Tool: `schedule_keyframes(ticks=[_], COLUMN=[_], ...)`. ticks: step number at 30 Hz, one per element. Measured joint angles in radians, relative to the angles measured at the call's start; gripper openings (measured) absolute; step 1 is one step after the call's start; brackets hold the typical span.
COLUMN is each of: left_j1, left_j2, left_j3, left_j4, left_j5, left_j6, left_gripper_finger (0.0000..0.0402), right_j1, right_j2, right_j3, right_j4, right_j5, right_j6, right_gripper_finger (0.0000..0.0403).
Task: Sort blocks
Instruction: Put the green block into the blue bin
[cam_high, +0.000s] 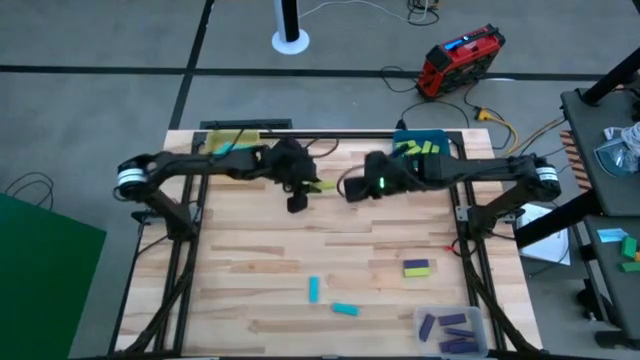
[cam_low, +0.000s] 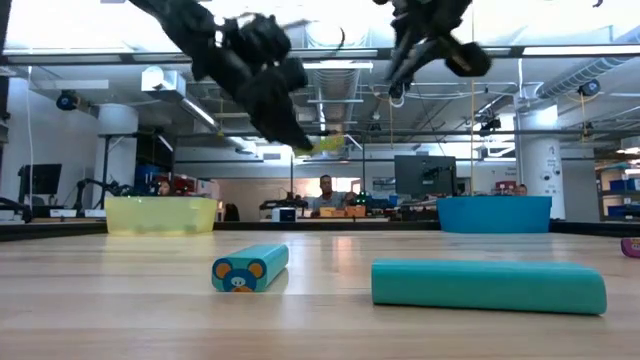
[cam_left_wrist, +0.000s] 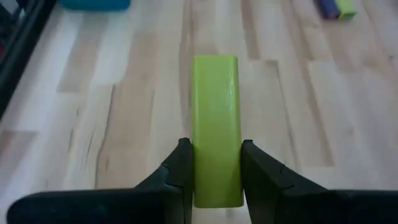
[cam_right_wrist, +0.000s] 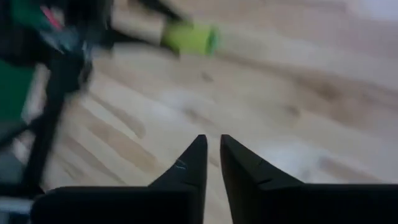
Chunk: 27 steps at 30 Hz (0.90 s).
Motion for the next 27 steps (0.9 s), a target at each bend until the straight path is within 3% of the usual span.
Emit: schedule_keyframes(ticks=[11, 15, 20, 27], left_j1=[-0.239, -0.258, -0.262, -0.262], left_j2=[-0.133, -0.142, -0.140, -0.126], left_j3=[0.000, 0.008, 0.070, 0.148], left_j4=[0.046, 0.075, 0.082, 0.007], left_j5=[-0.347, -0.392, -0.394, -0.429], left_j6=[-0.044, -0.096, -0.116, -0.091], left_gripper_finger=[0.0075, 0.0075, 0.0075, 0.0075], right_j1=[-0.111, -0.111, -0.111, -0.111], right_j2=[0.007, 0.008, 0.008, 0.008], right_j3=[0.000, 0.000, 0.000, 0.000], right_j4=[0.222, 0.225, 0.233, 0.280], right_j5=[-0.123, -0.140, -0.141, -0.161], right_j6=[-0.117, -0.136, -0.173, -0.212], right_gripper_finger=[0.0178, 0.0218, 0.0240, 0.0225])
